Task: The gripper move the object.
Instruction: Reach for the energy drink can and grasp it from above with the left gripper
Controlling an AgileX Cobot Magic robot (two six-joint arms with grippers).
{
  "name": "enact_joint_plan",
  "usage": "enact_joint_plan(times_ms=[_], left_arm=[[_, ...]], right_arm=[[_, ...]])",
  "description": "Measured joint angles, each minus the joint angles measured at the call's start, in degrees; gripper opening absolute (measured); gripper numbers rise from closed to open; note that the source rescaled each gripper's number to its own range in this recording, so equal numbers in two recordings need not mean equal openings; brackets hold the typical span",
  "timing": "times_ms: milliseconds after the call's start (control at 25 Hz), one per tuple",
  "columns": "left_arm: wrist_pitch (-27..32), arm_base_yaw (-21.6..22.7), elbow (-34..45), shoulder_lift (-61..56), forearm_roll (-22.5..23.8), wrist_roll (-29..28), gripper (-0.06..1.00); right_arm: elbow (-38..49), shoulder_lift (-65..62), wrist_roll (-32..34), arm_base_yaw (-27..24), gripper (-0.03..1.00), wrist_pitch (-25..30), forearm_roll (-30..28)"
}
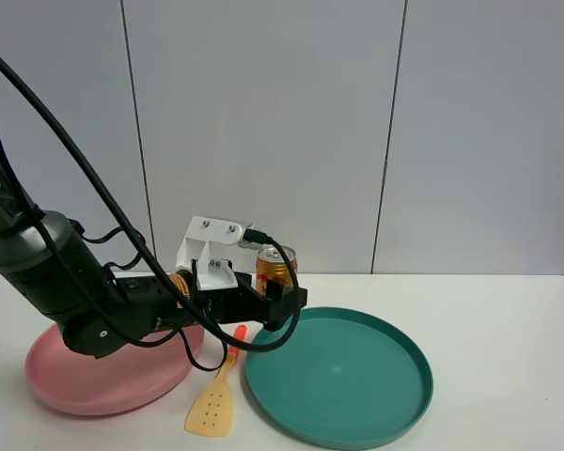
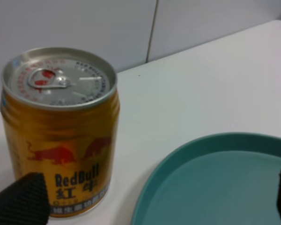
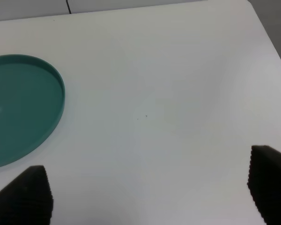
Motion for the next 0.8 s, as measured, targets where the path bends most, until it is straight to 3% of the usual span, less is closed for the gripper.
enact_joint_plan(times_ms=[280,800], left_arm=[[-0.4,0.0,0.0,0.1,-5.7,3.5,1.00],[-0.1,0.0,-4.4,3.2,-6.8,6.0,1.00]], right_arm=[[0.0,0.0,0.0,0.0,1.00,0.0,0.0],[0.0,0.0,0.0,0.0,1.00,0.0,0.0]])
